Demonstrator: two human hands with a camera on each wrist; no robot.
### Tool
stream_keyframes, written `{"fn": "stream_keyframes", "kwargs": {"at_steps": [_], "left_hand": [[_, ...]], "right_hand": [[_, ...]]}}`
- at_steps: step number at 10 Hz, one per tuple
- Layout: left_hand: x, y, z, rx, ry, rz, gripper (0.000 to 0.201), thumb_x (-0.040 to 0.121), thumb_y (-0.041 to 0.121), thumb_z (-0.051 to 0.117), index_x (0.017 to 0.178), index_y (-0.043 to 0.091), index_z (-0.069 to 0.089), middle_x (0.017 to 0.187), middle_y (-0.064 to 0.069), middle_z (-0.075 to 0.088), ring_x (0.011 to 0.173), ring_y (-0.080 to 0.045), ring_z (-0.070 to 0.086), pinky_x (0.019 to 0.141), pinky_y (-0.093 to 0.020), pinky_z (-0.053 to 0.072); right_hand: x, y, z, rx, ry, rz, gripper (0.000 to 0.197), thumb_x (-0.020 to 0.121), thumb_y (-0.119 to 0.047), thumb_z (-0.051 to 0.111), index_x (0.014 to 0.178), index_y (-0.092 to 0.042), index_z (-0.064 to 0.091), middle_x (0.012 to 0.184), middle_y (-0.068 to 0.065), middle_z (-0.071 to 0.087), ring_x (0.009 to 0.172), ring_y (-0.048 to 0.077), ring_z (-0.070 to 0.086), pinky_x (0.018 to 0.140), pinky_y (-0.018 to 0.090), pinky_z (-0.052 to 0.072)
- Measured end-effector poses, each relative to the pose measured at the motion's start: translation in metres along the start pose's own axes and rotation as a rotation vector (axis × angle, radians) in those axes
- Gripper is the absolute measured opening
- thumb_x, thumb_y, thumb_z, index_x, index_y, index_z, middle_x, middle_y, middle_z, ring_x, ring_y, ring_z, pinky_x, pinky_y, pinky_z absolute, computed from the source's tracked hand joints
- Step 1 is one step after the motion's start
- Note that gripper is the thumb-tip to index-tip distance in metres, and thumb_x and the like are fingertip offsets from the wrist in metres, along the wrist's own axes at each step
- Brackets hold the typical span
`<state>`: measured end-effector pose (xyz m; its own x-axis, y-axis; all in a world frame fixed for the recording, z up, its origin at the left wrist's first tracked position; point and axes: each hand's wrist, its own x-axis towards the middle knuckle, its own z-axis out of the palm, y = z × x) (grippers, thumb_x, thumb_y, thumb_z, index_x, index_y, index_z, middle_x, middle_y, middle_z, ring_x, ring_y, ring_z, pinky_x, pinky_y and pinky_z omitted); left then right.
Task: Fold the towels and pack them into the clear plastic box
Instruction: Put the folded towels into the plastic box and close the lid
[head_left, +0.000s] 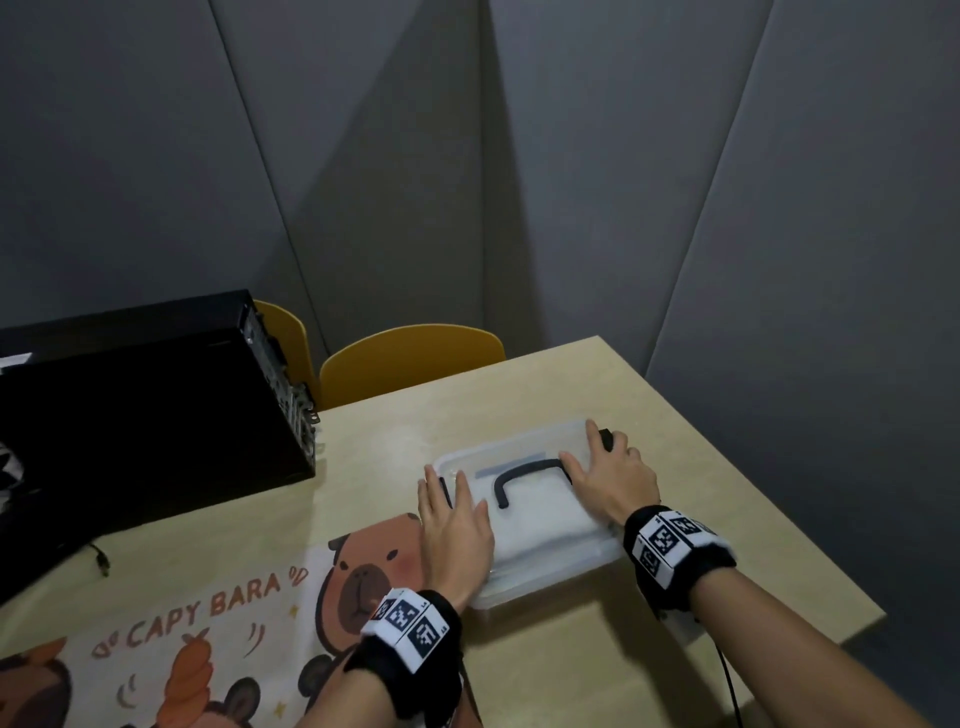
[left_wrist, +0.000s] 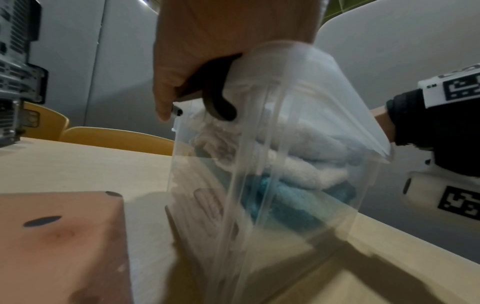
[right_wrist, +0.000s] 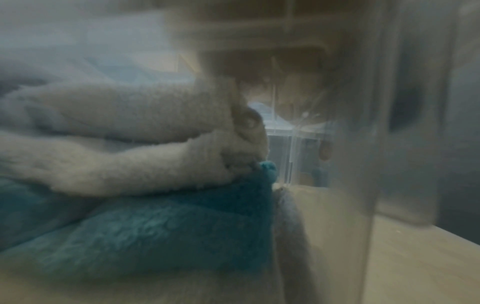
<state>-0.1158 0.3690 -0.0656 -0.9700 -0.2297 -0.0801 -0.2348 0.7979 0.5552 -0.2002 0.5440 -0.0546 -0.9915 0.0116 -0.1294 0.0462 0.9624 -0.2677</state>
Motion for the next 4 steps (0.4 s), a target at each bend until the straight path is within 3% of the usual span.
{"fn": "stream_keyframes", "kwargs": {"at_steps": [2, 3, 4], "left_hand": [[-0.010, -0.005, -0.008, -0.007, -0.097, -0.009, 0.061, 0.098, 0.040, 0.032, 0.149, 0.016, 0.007, 0.155, -0.010, -0.021, 0.144, -0.027, -0.017, 0.117, -0.037, -0.002], [-0.009, -0.012, -0.021, -0.173, -0.204, 0.001, 0.066, 0.095, 0.042, 0.040, 0.149, 0.019, 0.009, 0.155, -0.006, -0.021, 0.144, -0.023, -0.017, 0.118, -0.037, 0.000], [-0.013, -0.023, -0.044, -0.307, -0.146, 0.045, 0.061, 0.095, 0.037, 0.045, 0.147, 0.019, 0.019, 0.158, -0.005, 0.001, 0.146, -0.019, 0.001, 0.118, -0.033, 0.009]], "right_hand": [[-0.006, -0.003, -0.003, -0.037, -0.042, -0.022, 0.066, 0.092, -0.057, 0.026, 0.147, -0.024, 0.011, 0.143, 0.019, 0.030, 0.126, 0.037, 0.037, 0.099, 0.044, 0.037], [-0.007, -0.007, -0.012, -0.059, -0.094, -0.030, 0.063, 0.093, -0.052, 0.030, 0.146, -0.022, 0.015, 0.145, 0.019, 0.025, 0.130, 0.038, 0.029, 0.104, 0.049, 0.030], [-0.020, -0.015, -0.022, -0.055, -0.092, -0.092, 0.059, 0.093, -0.045, 0.038, 0.144, -0.020, 0.021, 0.150, 0.016, 0.016, 0.136, 0.036, 0.019, 0.108, 0.050, 0.024]]}}
